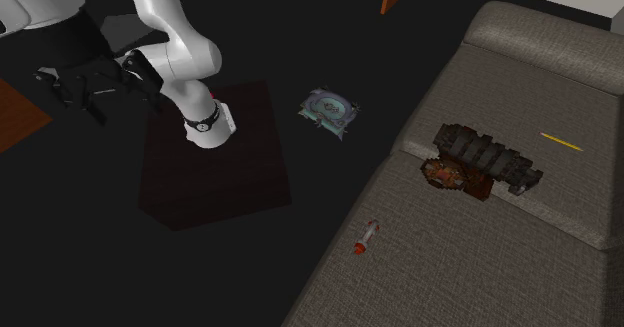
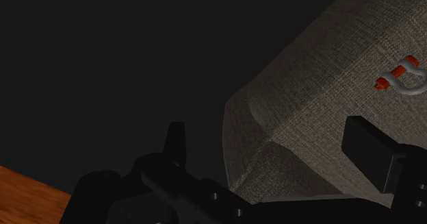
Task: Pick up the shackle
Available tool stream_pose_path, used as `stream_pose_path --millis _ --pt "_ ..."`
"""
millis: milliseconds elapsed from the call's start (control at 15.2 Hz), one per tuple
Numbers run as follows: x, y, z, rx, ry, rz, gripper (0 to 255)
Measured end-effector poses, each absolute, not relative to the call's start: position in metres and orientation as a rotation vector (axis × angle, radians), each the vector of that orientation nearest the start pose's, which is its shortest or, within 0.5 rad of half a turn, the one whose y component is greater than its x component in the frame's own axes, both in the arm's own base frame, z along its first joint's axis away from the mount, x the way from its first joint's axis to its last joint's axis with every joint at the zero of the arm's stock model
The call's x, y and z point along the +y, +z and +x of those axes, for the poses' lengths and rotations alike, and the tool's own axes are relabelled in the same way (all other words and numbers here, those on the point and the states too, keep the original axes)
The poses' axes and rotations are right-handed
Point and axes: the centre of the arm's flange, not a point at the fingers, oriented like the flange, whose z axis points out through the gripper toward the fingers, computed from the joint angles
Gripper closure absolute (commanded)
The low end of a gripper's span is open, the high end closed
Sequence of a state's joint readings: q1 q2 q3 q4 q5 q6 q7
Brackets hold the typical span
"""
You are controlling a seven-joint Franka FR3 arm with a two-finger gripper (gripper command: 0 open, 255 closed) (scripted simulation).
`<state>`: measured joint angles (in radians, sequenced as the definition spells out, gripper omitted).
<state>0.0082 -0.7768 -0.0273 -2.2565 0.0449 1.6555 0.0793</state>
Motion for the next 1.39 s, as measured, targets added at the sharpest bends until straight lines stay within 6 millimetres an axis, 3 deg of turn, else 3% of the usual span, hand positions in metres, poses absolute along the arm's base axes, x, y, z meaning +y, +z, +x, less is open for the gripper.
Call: stream_pose_path --millis 132,264,1386 --pt "0.0 0.64 0.32 0.145 -0.265 -3.06 0" --pt "0.018 0.633 0.327 0.158 -0.262 -3.071 0" --pt "0.214 0.53 0.418 0.31 -0.231 -3.177 0"
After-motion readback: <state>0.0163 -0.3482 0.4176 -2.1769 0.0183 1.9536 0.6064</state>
